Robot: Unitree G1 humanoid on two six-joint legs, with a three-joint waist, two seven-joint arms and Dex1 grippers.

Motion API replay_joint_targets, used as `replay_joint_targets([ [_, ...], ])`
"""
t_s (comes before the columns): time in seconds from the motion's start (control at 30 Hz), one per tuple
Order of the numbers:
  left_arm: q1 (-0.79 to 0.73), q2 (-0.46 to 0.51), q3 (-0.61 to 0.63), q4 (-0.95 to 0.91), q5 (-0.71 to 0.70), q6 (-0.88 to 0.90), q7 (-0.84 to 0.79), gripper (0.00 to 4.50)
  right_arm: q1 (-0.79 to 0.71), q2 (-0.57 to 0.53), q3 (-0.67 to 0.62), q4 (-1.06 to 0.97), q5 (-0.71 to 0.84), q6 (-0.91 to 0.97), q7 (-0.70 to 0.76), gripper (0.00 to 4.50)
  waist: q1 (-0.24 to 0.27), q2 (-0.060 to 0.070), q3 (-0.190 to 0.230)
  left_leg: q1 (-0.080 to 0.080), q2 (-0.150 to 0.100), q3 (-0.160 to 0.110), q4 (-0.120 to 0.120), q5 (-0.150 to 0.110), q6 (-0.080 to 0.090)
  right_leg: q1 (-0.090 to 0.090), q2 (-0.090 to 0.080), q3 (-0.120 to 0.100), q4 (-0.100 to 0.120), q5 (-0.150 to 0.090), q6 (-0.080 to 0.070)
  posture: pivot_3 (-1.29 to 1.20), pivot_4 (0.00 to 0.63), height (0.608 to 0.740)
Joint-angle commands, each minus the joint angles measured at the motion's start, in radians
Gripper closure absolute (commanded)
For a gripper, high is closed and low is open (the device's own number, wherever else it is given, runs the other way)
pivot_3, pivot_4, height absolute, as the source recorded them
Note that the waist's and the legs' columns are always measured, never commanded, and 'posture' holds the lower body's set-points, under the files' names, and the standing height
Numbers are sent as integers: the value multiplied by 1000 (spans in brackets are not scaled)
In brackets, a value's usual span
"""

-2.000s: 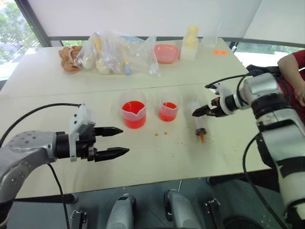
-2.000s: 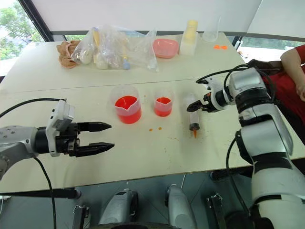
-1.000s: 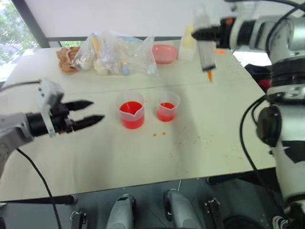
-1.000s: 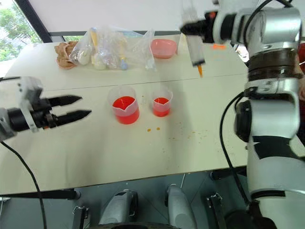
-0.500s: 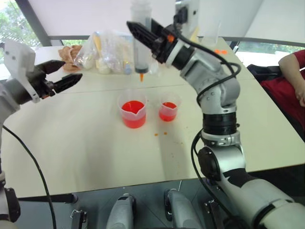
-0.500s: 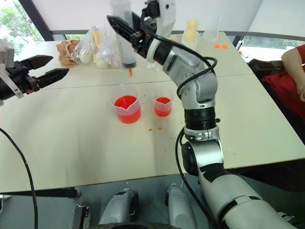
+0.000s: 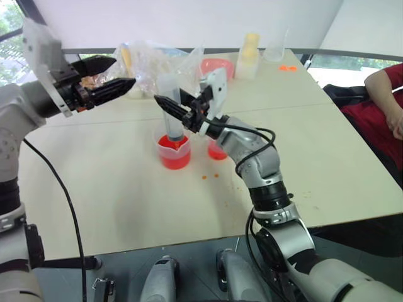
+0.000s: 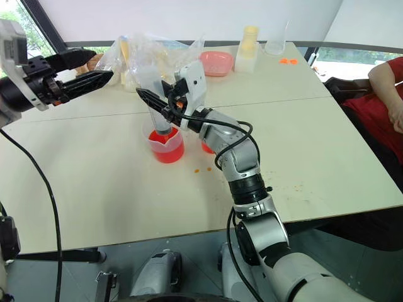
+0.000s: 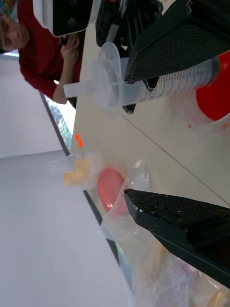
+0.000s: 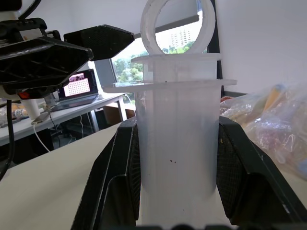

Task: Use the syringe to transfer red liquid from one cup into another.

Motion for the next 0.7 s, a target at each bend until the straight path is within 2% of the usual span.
replay_joint_targets([
  [0.03, -65, -15, -21, 19, 33, -50, -16, 816, -17, 17, 25, 19, -28, -85, 16, 3027, 2, 0, 0, 0, 0, 0, 0, 0, 0, 0, 0, 0, 0, 0, 0, 0, 150, 740],
  [0.37, -164, -117, -109, 137, 134, -146, -51, 816, -18, 30, 42, 80, -77, -163, 1, 3027, 0, 0, 0, 0, 0, 0, 1, 0, -1, 0, 0, 0, 0, 0, 0, 0, 150, 740],
  [0.7, -160, -141, -129, 137, 167, -161, -83, 816, -15, 41, 41, 115, -105, -185, -29, 3027, 1, 0, 0, 0, 0, 0, 1, 1, -1, 0, 0, 0, 1, 0, 0, 0, 150, 740],
])
